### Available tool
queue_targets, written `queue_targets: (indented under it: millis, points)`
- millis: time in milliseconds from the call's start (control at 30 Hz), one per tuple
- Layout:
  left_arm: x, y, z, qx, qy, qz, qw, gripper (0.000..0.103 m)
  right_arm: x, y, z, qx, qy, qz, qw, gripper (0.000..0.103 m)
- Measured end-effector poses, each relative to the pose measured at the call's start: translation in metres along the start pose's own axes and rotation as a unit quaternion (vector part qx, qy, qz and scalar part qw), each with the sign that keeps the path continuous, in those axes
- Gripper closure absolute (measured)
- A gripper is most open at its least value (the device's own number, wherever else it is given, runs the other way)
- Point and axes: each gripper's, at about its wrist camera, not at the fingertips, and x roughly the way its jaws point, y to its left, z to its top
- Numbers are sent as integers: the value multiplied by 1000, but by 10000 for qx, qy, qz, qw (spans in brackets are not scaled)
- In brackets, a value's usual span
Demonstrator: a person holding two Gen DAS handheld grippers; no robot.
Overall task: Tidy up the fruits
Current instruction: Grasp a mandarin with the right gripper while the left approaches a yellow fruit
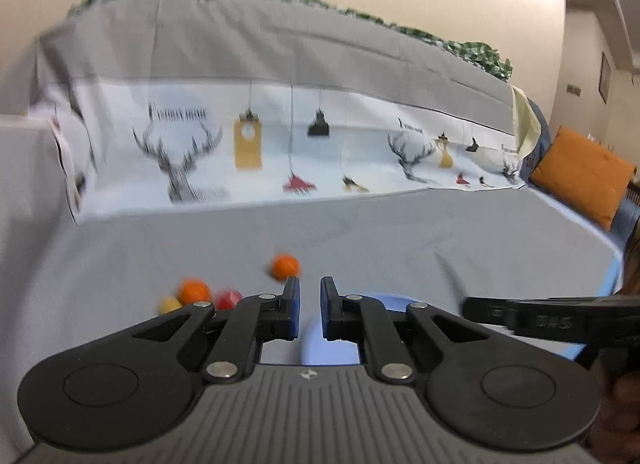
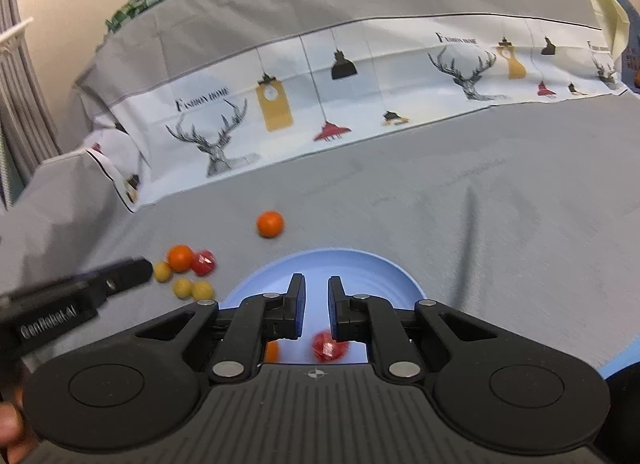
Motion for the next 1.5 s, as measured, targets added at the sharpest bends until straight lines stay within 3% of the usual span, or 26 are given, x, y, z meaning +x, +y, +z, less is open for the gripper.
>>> queue_targets:
  millis: [167,233,300,433,600,800,933,1067,1200,1500]
  points:
    - [4,39,-2,92,-38,353,9993,92,-4,6,12,-5,-12,324,9995,91]
    - [13,61,-9,-422,249,547,9973,92,-5,9,18,-15,-27,440,9990,90]
    - [11,81,-7,-1033,116,608,9927,92,-2,13,24,-10,-5,546,9985,90]
    - [21,99,-8,-1517,325,759,9850,92,20,22,39,42,150,759,9970,90]
    - [34,107,-6,-1545,540,746,9837,92,72,39,57,-86,652,1052,9923,89]
    - [51,104,-10,-1289,684,857,9856,92,130,61,64,-167,1006,983,9899,88]
    - [64,107,-14,-1301,724,940,9844,91,166,67,68,-201,1102,697,9913,62]
    - [82,116,-17,-1448,761,1041,9810,89,199,60,72,-20,1276,513,9905,53]
    - [99,123,-21,-1506,873,1130,9782,71,223,60,74,-33,1359,194,9905,37]
    - [120,123,-26,-1352,931,1075,9806,70,258,54,76,-187,1460,-121,9890,35]
